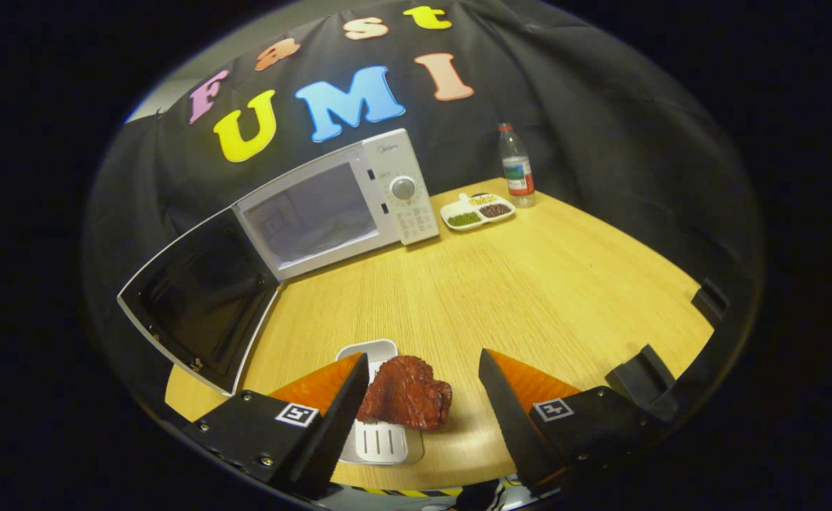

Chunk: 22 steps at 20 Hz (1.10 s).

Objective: Open the microwave, put the food inside, and close the microwave door.

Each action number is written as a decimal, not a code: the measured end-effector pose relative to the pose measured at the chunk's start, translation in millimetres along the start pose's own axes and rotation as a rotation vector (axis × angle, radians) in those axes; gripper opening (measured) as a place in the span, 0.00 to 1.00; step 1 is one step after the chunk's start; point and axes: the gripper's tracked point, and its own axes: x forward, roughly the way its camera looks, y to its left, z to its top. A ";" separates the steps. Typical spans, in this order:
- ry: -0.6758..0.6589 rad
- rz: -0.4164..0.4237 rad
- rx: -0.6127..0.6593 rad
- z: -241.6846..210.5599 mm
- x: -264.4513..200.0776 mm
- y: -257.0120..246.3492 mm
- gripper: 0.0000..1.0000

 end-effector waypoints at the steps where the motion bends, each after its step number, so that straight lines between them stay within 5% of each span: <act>1: 0.032 0.014 0.040 -8.2 2.9 1.6 0.94; 3: 0.092 0.033 0.087 -22.6 3.8 7.2 0.86; 6: 0.115 0.047 0.080 -23.8 5.6 11.4 0.56; 9: 0.129 0.083 0.099 -24.1 13.7 15.5 0.48; 10: 0.132 0.100 0.123 -16.2 8.6 18.0 0.36; 15: 0.125 0.154 0.187 -4.7 14.1 35.0 0.10; 22: 0.093 0.177 0.084 25.1 12.8 52.0 0.10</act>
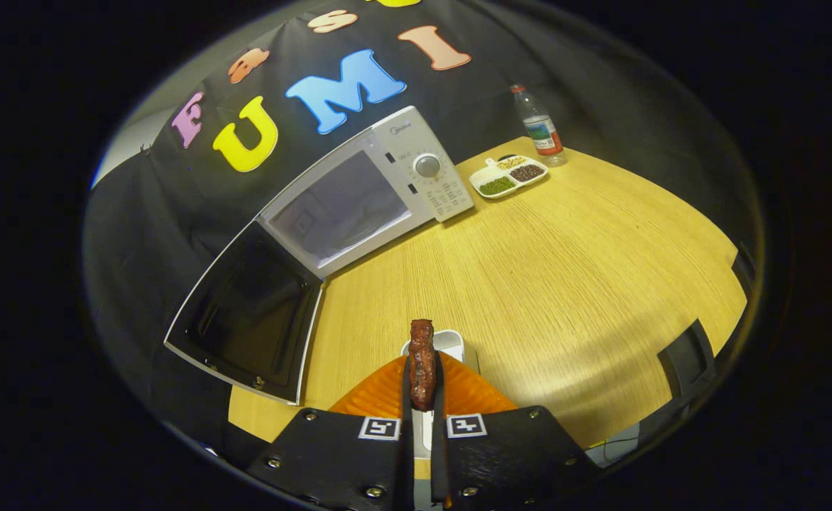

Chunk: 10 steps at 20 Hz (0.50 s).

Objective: Open the microwave, put the food inside, and close the microwave door.

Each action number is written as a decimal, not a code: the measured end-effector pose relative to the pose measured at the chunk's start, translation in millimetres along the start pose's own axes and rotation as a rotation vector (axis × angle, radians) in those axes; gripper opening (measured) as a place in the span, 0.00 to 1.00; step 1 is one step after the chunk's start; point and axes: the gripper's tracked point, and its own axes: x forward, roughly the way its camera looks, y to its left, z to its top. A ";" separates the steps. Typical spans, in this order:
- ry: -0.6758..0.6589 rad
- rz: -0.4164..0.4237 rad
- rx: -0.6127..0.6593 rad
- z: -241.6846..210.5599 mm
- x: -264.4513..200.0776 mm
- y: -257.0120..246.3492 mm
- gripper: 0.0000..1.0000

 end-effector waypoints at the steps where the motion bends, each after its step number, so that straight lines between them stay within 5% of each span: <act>1: -0.003 0.006 -0.024 7.9 0.2 4.6 0.09; 10: -0.076 0.117 -0.101 76.6 30.7 63.8 0.09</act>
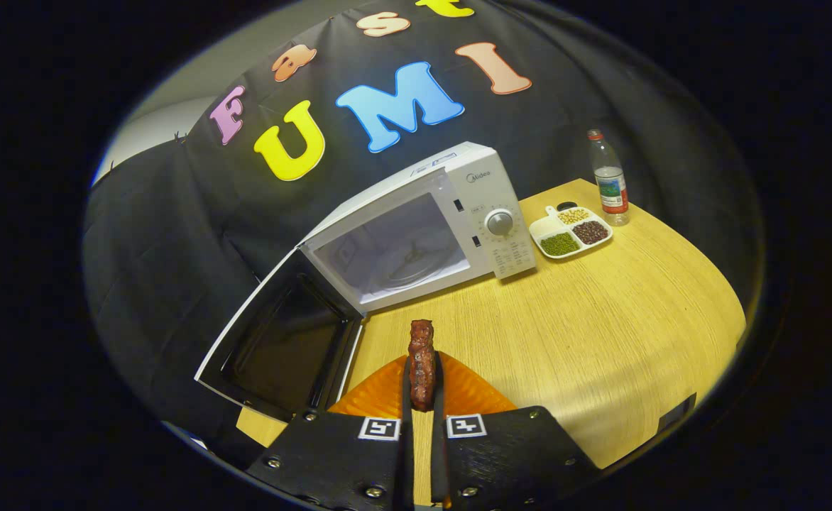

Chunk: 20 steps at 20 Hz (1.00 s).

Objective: Open the microwave, put the food inside, and close the microwave door.

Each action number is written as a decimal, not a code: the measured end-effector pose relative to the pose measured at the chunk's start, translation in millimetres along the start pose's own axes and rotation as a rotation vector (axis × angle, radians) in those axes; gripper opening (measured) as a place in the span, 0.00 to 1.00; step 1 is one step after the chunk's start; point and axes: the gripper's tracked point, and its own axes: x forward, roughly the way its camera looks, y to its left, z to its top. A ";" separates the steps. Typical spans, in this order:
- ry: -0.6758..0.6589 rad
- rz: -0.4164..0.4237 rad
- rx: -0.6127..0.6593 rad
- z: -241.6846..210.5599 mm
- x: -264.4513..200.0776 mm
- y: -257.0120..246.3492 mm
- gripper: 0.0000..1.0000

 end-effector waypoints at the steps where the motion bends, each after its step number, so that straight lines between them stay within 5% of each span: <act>1: 0.000 0.012 0.003 4.1 8.1 4.1 0.09; 20: -0.101 0.116 -0.075 68.7 175.9 39.0 0.09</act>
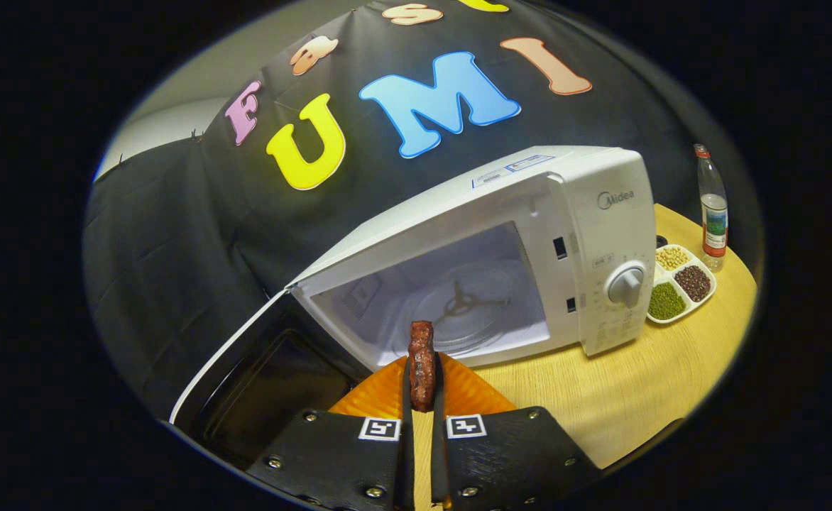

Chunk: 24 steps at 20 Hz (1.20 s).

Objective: Open the microwave, put the food inside, and close the microwave door.

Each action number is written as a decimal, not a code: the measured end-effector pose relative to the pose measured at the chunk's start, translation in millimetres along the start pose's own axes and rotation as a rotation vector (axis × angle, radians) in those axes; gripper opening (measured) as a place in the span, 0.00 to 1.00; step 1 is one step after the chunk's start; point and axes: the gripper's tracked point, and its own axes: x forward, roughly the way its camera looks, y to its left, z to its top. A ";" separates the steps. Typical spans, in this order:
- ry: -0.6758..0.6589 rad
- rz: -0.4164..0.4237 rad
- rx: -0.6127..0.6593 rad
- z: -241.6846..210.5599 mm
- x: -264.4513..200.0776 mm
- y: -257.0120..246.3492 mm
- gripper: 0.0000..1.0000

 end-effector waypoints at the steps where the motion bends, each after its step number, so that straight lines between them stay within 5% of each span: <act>1: -0.008 0.000 -0.009 1.2 9.5 -0.6 0.09; 19: -0.082 -0.074 -0.125 11.4 127.2 -25.9 0.11; 23: -0.060 -0.213 -0.242 11.4 130.1 -54.7 0.33; 24: -0.061 -0.242 -0.278 11.1 131.3 -61.2 0.55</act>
